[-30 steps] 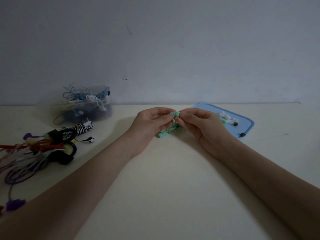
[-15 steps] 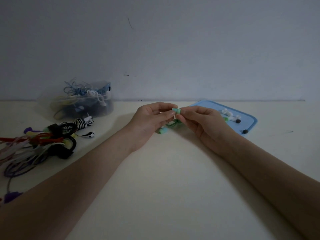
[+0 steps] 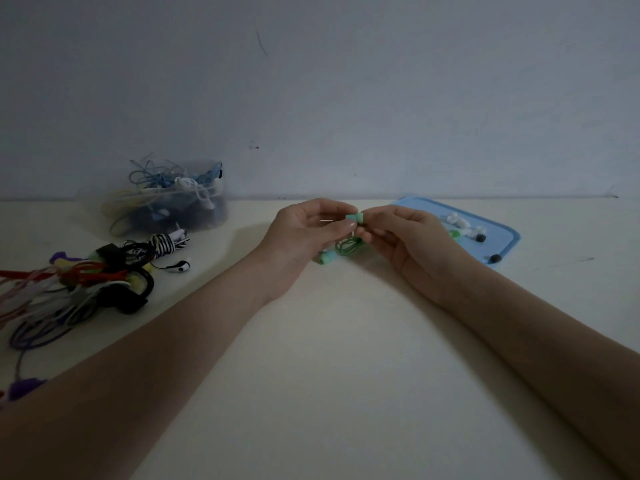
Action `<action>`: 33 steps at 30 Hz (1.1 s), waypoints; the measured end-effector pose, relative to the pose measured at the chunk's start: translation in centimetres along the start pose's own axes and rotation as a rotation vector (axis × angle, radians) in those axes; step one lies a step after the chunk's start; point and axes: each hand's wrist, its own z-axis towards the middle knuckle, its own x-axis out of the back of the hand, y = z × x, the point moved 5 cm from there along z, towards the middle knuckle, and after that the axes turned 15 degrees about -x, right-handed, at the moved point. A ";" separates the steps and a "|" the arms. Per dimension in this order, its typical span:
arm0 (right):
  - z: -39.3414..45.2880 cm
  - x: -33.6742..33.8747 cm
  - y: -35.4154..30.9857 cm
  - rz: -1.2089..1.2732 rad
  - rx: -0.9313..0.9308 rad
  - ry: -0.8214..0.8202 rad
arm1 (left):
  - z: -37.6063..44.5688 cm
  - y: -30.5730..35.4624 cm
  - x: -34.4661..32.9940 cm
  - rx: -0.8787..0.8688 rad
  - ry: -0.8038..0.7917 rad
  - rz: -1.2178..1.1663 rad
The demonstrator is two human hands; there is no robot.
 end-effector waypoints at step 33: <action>0.1 -0.2 0.0 0.039 0.000 0.000 | 0.4 -0.6 0.5 -0.047 0.102 -0.015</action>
